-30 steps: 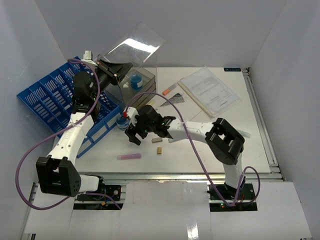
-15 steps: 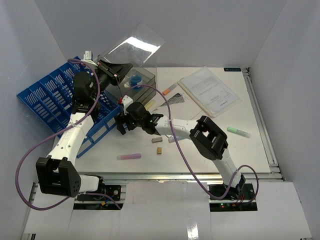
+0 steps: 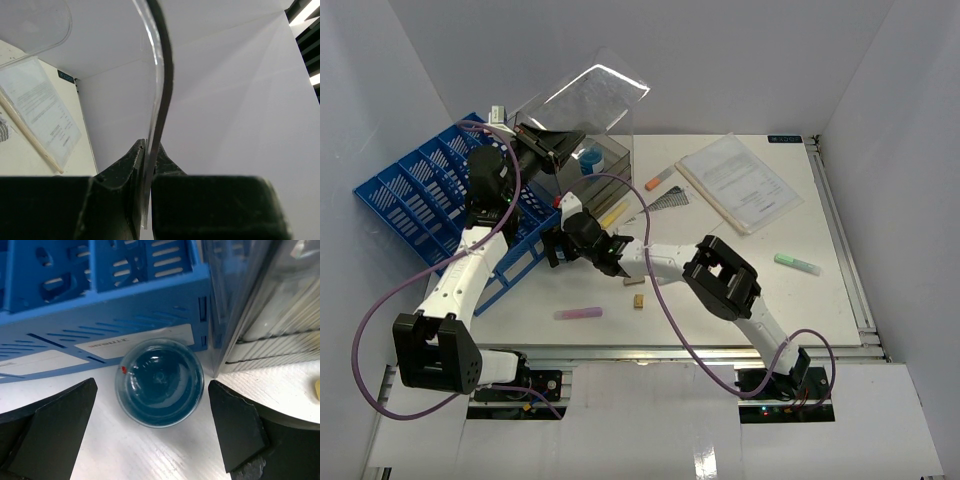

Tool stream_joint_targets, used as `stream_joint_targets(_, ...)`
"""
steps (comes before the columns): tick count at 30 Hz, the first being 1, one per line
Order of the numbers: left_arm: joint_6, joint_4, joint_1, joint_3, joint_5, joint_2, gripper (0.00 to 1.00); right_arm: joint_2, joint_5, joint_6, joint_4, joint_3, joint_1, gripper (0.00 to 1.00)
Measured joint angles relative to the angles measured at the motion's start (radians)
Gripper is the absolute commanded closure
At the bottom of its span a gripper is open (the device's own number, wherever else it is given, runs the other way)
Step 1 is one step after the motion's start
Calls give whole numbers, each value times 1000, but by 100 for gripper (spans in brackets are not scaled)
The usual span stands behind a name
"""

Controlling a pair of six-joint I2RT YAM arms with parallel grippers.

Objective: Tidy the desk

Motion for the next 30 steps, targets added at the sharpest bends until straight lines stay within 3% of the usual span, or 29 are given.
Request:
stream_joint_targets(6, -1, 5, 2, -4, 1, 0, 100, 34, 33, -12, 18, 0, 4, 16)
stream_joint_targets(15, 0, 5, 2, -7, 1, -3, 100, 8, 19, -83, 147, -95, 3, 69)
stream_joint_targets(19, 0, 8, 2, -15, 1, -7, 100, -81, -45, -127, 185, -233, 3, 77)
stream_joint_targets(23, 0, 12, 2, -17, 1, -7, 100, -206, -148, -169, 170, -364, -4, 91)
stream_joint_targets(30, -3, 21, 2, -19, 1, -8, 100, -420, -528, -187, 142, -451, -133, 92)
